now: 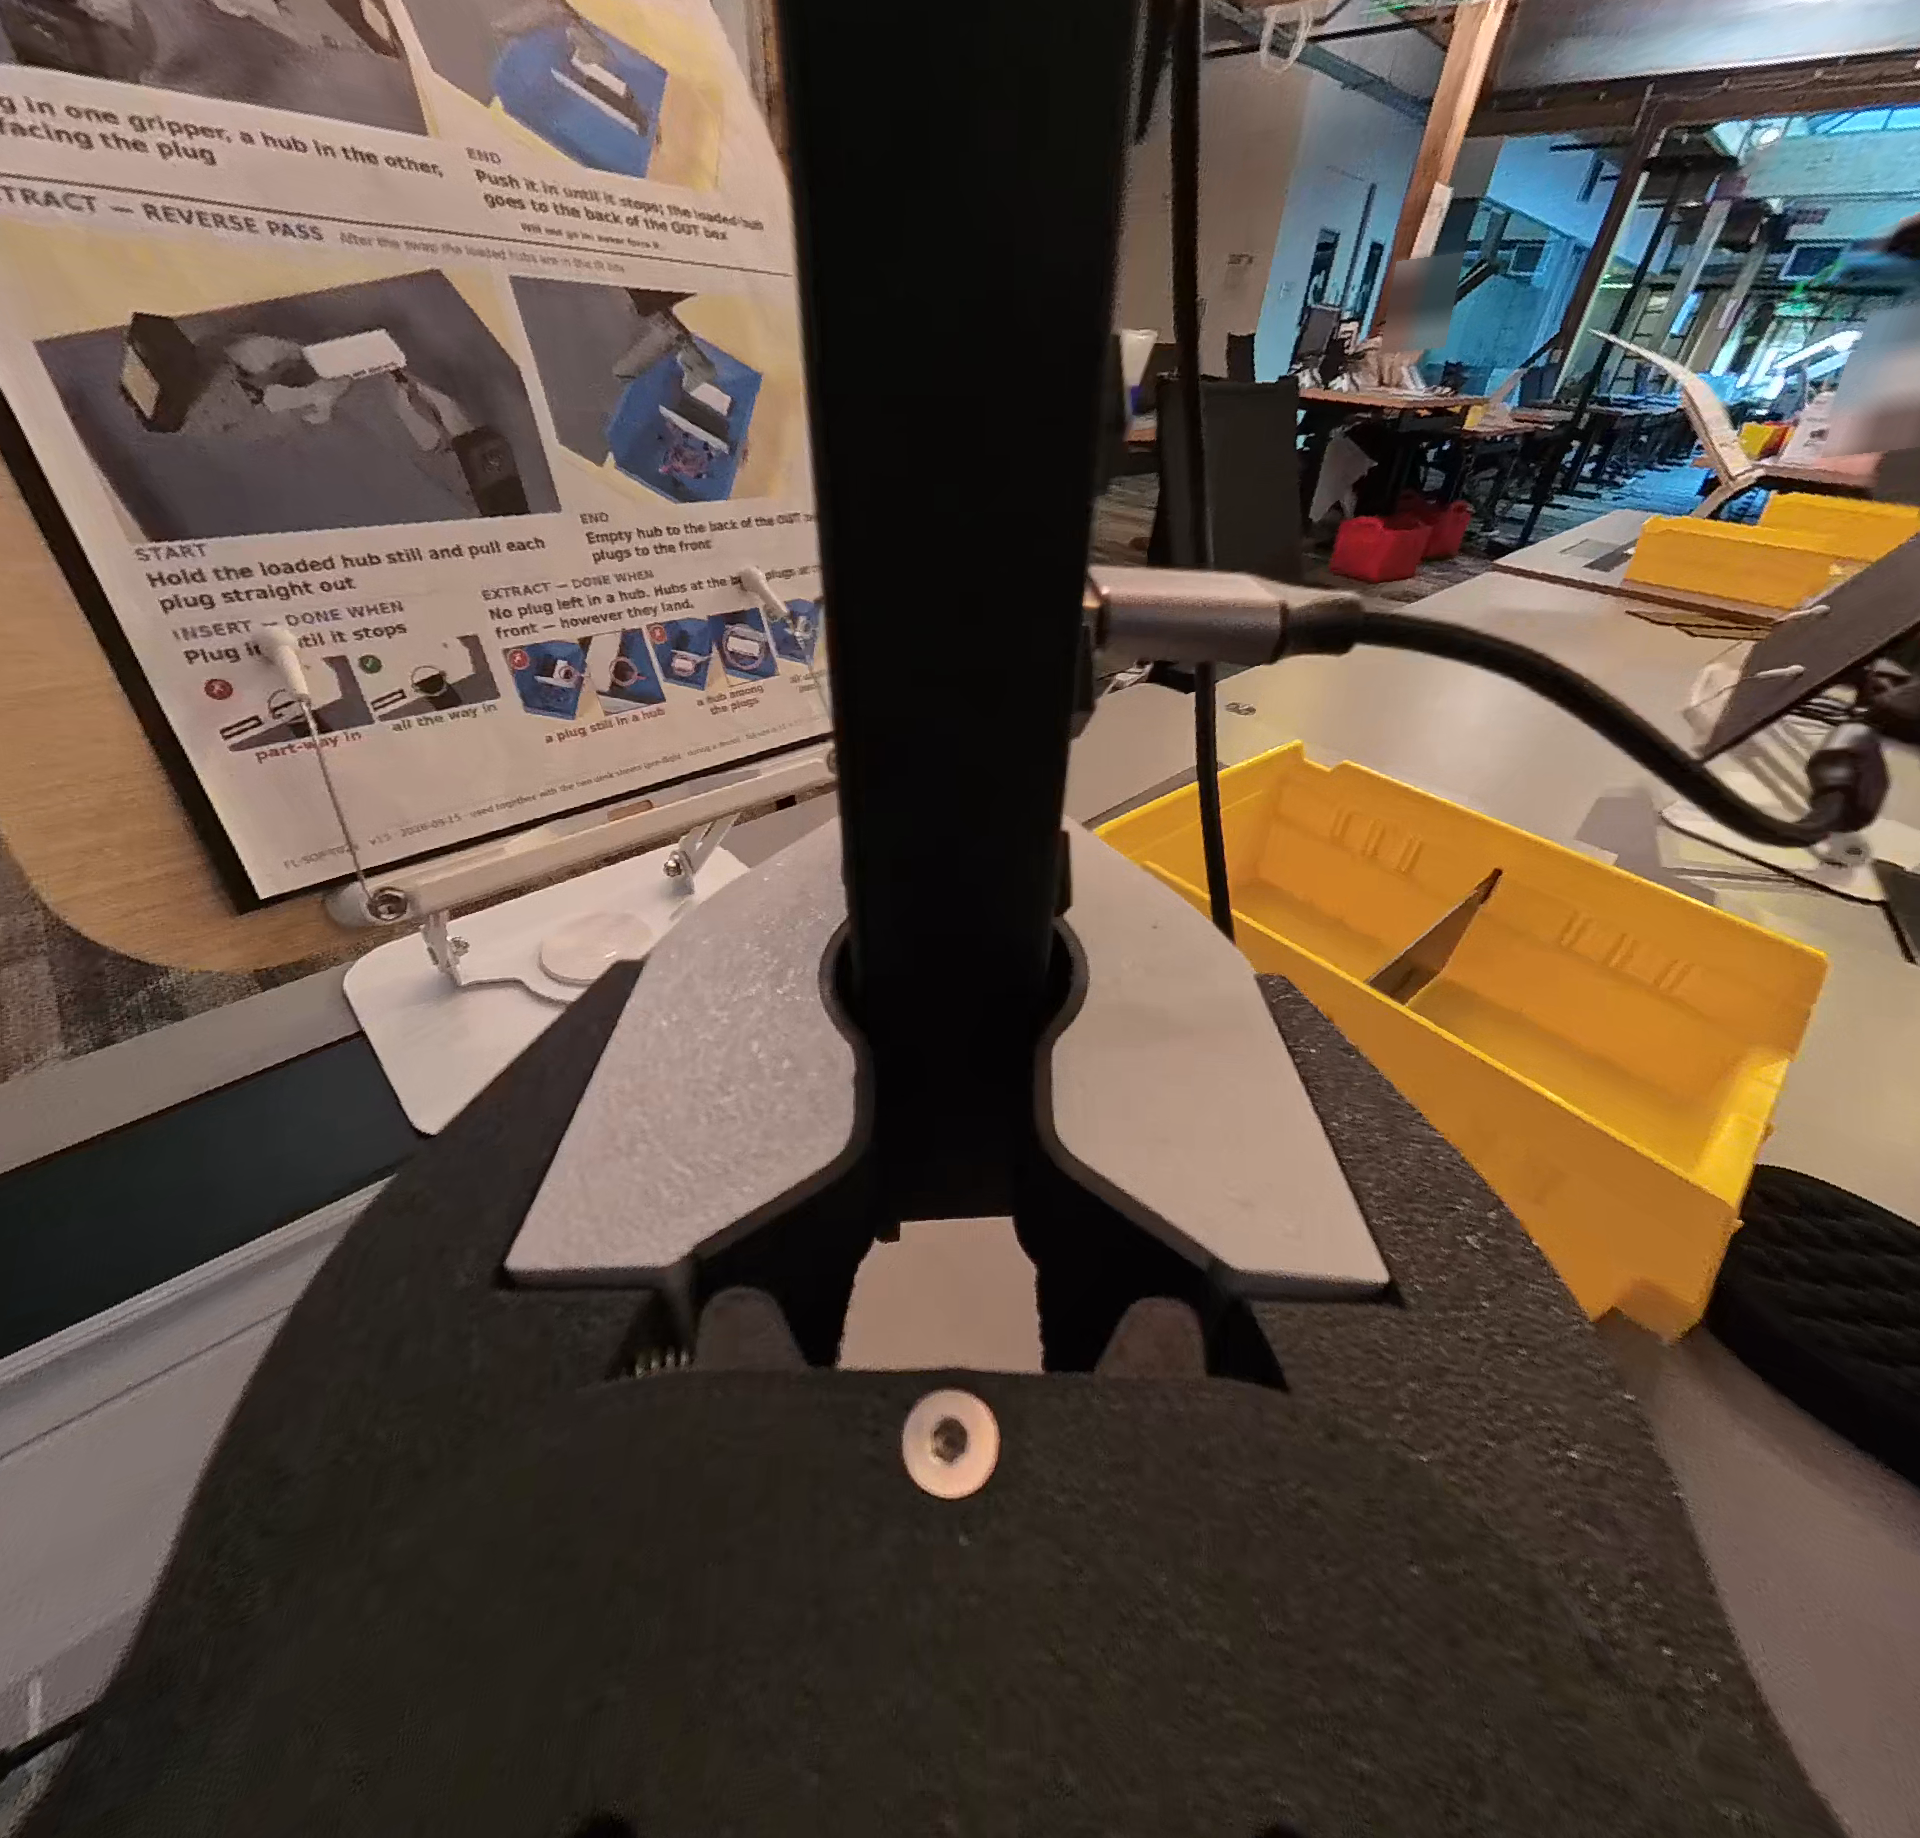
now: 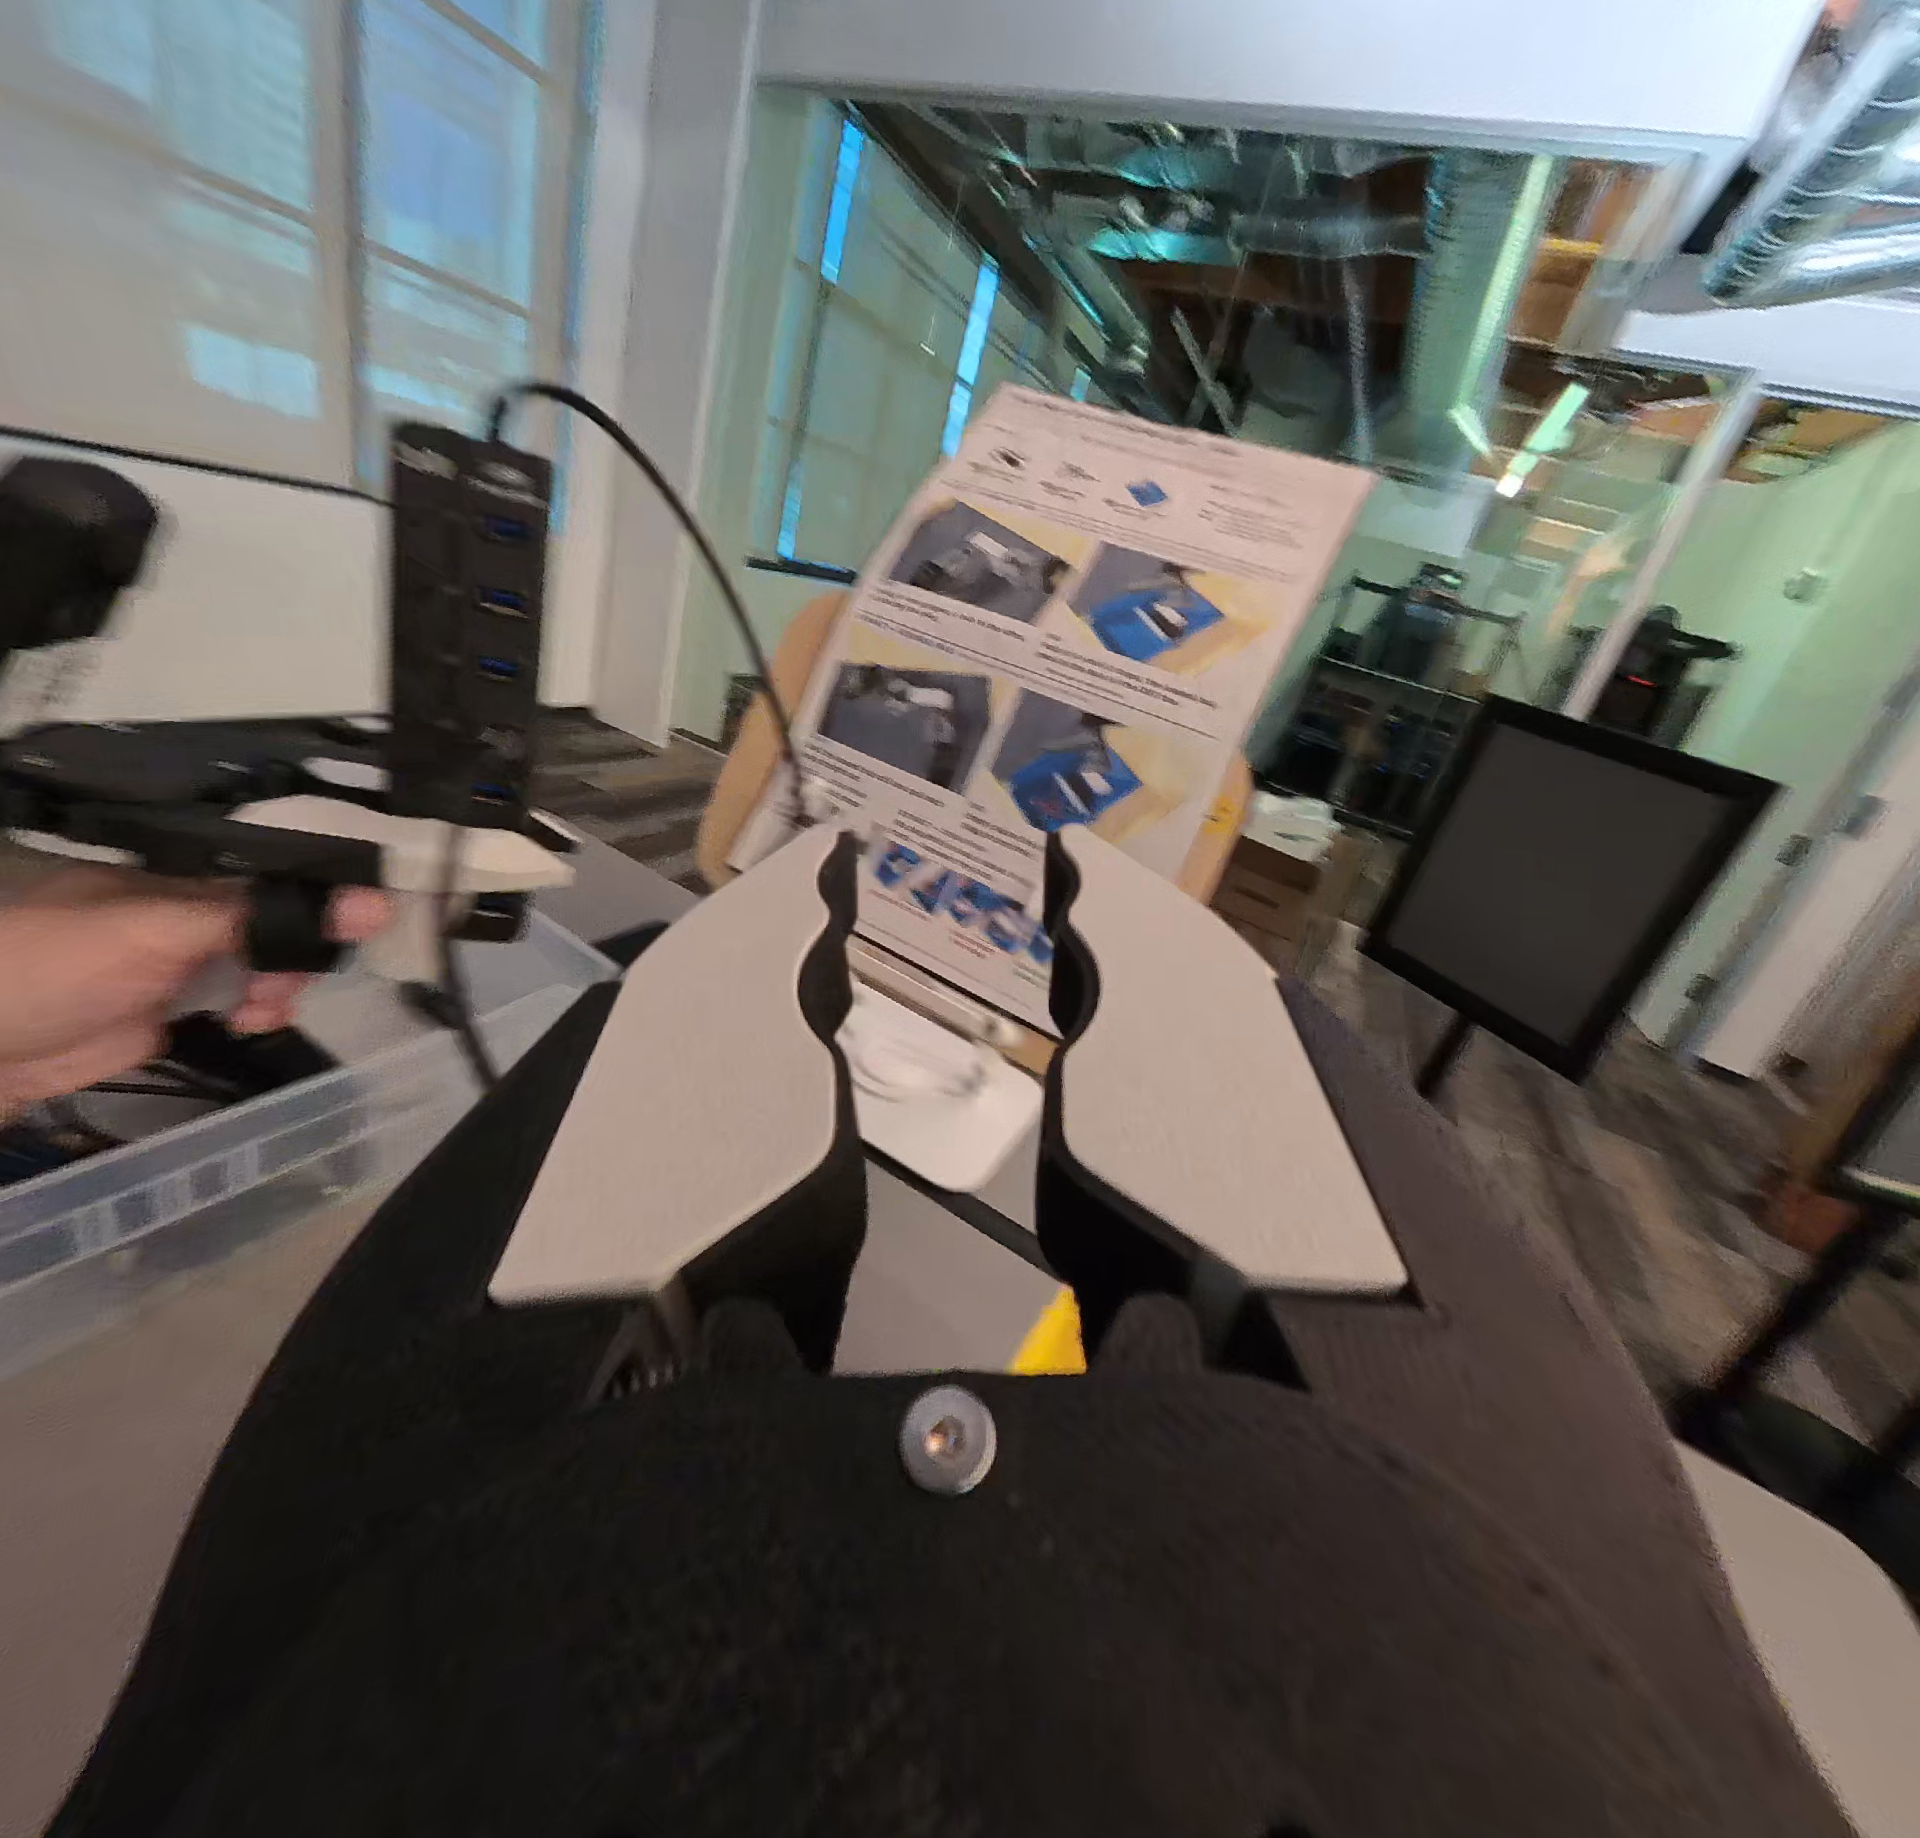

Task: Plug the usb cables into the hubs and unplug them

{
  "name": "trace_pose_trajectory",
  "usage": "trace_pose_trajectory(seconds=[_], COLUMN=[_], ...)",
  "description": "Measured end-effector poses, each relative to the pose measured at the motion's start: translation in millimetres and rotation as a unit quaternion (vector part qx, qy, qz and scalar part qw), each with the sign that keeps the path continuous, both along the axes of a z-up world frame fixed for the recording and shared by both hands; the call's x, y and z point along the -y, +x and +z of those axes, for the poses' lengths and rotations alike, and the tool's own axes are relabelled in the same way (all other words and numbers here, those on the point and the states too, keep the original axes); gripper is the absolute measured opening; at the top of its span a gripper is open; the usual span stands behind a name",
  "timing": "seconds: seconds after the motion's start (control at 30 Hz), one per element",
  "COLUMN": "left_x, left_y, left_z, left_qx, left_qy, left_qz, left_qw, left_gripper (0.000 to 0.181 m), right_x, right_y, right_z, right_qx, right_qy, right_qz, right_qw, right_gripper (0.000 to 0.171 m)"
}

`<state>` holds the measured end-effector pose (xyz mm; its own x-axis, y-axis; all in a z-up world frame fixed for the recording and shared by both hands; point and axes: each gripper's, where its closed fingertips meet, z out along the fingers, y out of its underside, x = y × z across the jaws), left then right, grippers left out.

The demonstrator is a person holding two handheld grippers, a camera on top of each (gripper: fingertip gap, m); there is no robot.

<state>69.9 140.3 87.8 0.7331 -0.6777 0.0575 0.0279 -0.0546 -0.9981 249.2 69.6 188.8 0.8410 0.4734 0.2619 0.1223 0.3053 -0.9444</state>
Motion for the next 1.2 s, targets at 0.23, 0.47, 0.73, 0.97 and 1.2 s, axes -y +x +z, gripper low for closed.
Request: trace_pose_trajectory(seconds=[0.23, 0.47, 0.73, 0.97, 1.2], left_x=[-7, -6, -7, 0, 5], left_y=[-3, -6, -15, -9, 6], left_z=[-9, -5, 1, 7, 3], left_qx=[-0.016, -0.011, 0.012, 0.022, 0.015], left_qy=[-0.008, -0.006, -0.009, -0.002, 0.004], left_qz=[0.025, 0.023, 0.030, 0.028, 0.023], left_qw=[1.000, 1.000, 0.999, 0.999, 1.000], left_gripper=[0.026, 0.026, 0.026, 0.026, 0.026], right_x=[50, 54, 77, 43, 14], right_y=[-109, -121, -162, -198, -183], right_z=[-18, -24, -60, -98, -103], right_qx=[0.013, 0.008, 0.097, -0.014, -0.053], right_qy=[-0.032, -0.052, -0.053, -0.081, -0.057], right_qz=[0.208, 0.253, 0.336, 0.305, 0.202], right_qw=[0.978, 0.966, 0.935, 0.949, 0.976], right_gripper=[0.035, 0.035, 0.032, 0.045, 0.048])
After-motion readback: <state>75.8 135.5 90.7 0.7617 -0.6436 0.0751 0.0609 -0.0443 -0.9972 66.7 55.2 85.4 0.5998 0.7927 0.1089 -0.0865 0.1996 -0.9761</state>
